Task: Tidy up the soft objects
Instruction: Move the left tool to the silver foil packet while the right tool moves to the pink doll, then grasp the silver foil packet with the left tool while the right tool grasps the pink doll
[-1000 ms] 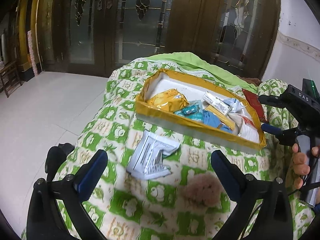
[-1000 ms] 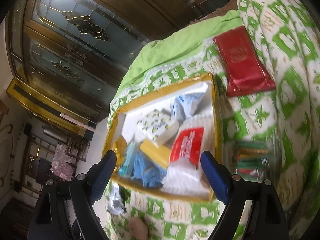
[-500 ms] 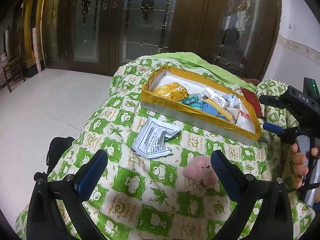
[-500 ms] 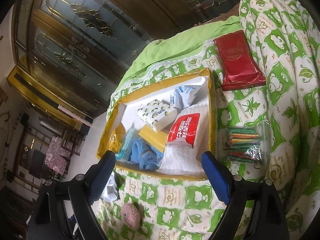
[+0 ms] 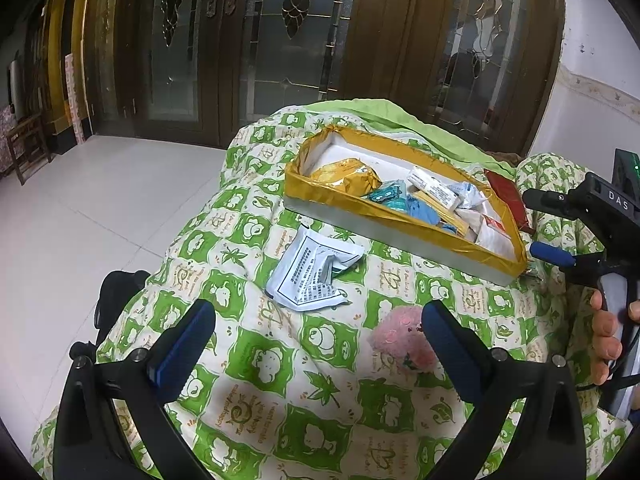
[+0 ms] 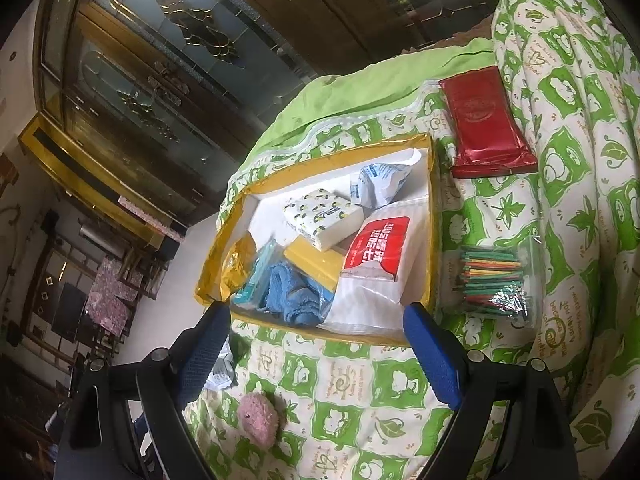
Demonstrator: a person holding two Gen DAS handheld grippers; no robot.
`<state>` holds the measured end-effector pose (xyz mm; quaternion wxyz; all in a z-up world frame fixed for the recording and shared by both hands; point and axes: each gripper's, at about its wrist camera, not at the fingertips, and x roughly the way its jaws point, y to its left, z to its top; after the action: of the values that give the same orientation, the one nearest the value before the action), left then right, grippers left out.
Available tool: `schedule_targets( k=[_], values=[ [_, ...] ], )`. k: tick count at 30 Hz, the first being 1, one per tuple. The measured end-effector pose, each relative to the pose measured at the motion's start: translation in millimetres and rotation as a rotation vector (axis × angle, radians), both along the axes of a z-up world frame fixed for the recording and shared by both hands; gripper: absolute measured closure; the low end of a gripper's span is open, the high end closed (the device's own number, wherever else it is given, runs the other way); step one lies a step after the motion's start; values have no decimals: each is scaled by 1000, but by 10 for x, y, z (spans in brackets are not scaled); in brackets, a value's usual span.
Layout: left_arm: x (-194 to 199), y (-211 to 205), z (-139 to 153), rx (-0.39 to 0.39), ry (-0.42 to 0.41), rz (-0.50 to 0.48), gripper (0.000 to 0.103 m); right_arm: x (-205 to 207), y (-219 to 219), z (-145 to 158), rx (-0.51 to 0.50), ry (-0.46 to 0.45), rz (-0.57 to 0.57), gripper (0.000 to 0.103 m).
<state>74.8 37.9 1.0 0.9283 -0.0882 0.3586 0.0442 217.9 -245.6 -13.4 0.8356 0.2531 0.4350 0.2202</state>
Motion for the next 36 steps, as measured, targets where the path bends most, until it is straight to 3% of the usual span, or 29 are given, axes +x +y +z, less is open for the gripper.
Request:
schedule_targets(
  k=[10, 18, 24, 33, 36],
  values=[
    [222, 118, -42, -14, 61, -9, 0, -99, 385, -44, -36, -15, 180, 12],
    [653, 360, -256, -36, 192, -2, 0, -375, 922, -172, -187, -72, 385, 13],
    [734, 257, -251, 27, 154, -87, 0, -563, 1244, -320, -291, -109, 509, 13],
    [838, 191, -330, 47, 155, -147, 1, -613, 1414, -487, -367, -115, 557, 16],
    [861, 214, -367, 26, 165, -148, 10, -606, 1441, -509, -379, -110, 558, 19]
  ],
)
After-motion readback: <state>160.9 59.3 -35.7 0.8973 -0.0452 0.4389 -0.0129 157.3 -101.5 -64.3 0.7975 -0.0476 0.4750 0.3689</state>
